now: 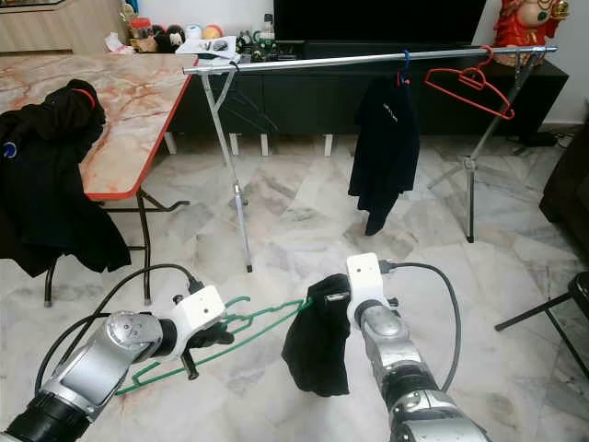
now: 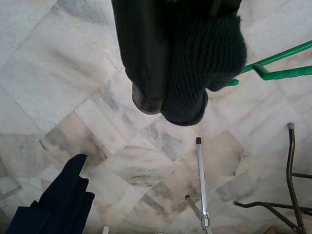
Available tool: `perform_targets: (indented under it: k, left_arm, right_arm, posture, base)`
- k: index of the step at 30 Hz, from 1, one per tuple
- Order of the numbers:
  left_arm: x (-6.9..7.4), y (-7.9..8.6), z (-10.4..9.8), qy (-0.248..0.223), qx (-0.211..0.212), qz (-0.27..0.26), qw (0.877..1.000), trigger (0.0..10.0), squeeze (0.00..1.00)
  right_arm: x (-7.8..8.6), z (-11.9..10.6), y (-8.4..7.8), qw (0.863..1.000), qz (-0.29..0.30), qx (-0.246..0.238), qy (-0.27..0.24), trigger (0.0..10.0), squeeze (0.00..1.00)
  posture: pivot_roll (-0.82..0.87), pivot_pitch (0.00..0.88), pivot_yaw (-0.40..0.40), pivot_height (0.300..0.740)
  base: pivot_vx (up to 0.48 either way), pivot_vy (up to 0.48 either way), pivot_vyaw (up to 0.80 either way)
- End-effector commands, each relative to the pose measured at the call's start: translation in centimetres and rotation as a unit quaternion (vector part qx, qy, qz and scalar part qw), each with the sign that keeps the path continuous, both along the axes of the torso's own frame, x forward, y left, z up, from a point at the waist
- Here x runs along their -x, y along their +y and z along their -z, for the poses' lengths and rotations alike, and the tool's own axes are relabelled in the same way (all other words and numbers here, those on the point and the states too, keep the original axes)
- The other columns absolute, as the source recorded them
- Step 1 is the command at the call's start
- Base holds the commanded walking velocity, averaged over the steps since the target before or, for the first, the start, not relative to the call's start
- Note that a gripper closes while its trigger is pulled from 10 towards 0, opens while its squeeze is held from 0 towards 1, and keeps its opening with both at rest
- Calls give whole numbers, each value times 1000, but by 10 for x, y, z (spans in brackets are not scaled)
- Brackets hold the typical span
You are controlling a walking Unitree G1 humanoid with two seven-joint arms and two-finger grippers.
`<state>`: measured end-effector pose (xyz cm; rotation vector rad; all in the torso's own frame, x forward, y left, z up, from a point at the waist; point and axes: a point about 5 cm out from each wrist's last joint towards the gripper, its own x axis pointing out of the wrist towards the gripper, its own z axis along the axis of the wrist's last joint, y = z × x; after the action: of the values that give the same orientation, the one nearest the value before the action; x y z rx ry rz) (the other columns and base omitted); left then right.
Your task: Hang hanger
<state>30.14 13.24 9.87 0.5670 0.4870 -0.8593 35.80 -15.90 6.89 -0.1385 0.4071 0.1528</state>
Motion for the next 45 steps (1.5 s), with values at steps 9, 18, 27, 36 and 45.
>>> perform_targets:
  k: [9,18,27,36,45]
  left_arm:
    - [15,-7,-7,27,30,69,997,10000,0]
    - [42,-1,-5,101,1,162,982,10000,0]
    - [31,-18,-17,61,49,135,988,10000,0]
    - [24,-35,-29,29,77,112,990,10000,0]
    - [7,-22,-15,25,-29,9,999,10000,0]
  right_arm:
    - [-6,-9,9,1000,-5,-13,-14,10000,0]
    - [-9,-13,9,1000,11,-6,-15,10000,0]
    - [-19,-29,12,998,42,-19,-39,10000,0]
    - [-22,-34,25,997,33,-52,-35,10000,0]
    - [-30,-52,36,996,16,-75,-53,10000,0]
  posture:
    - [78,63,15,740]
    - [89,54,16,740]
    - [86,62,14,740]
    - [94,72,12,740]
    - [94,78,15,740]
  base:
    - [0,0,0]
    - [0,0,0]
    - [0,0,0]
    - [0,0,0]
    - [0,0,0]
